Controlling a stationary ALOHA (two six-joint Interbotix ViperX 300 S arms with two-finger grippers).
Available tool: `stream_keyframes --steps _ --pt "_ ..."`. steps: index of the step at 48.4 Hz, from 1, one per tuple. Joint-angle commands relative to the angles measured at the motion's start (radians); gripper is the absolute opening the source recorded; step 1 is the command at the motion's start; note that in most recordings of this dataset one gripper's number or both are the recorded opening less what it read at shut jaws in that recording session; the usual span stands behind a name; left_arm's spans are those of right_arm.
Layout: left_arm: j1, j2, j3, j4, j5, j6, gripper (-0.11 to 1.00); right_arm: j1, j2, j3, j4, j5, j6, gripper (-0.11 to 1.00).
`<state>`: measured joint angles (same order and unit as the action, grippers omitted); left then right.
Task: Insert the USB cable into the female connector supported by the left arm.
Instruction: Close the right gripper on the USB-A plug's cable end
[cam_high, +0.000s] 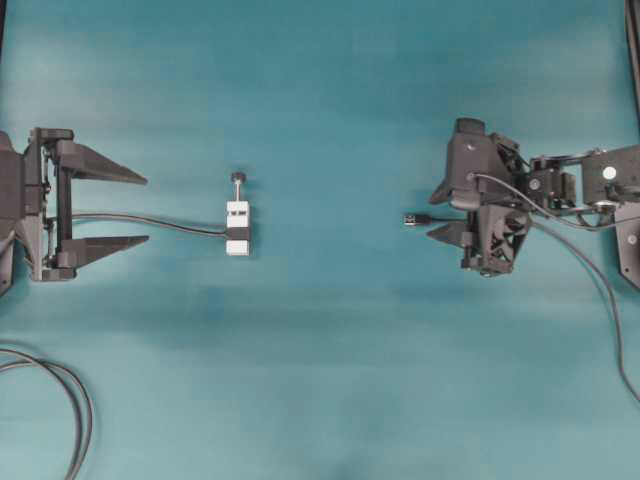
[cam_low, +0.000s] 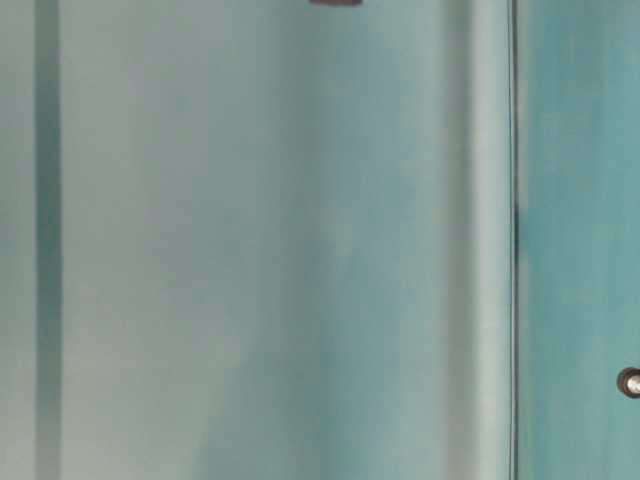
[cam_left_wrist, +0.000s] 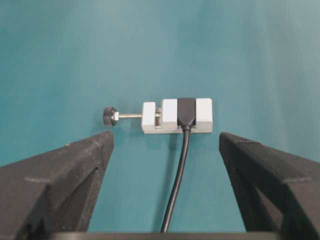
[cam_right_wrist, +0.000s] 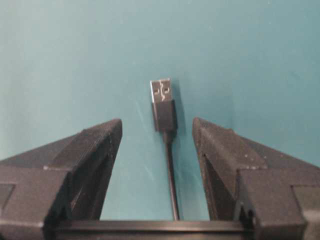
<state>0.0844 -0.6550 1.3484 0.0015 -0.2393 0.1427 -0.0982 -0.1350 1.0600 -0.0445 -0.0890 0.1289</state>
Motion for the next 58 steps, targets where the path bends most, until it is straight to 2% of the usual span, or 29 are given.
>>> stream_keyframes --steps 1,58 --pt "0.002 0.003 -0.015 0.003 -0.009 0.009 0.93 -0.002 0.015 -0.029 -0.003 -0.012 -0.002 0.61" --pt "-0.003 0.005 -0.023 0.003 -0.008 0.008 0.93 -0.037 0.091 -0.049 -0.005 -0.025 -0.003 0.60"
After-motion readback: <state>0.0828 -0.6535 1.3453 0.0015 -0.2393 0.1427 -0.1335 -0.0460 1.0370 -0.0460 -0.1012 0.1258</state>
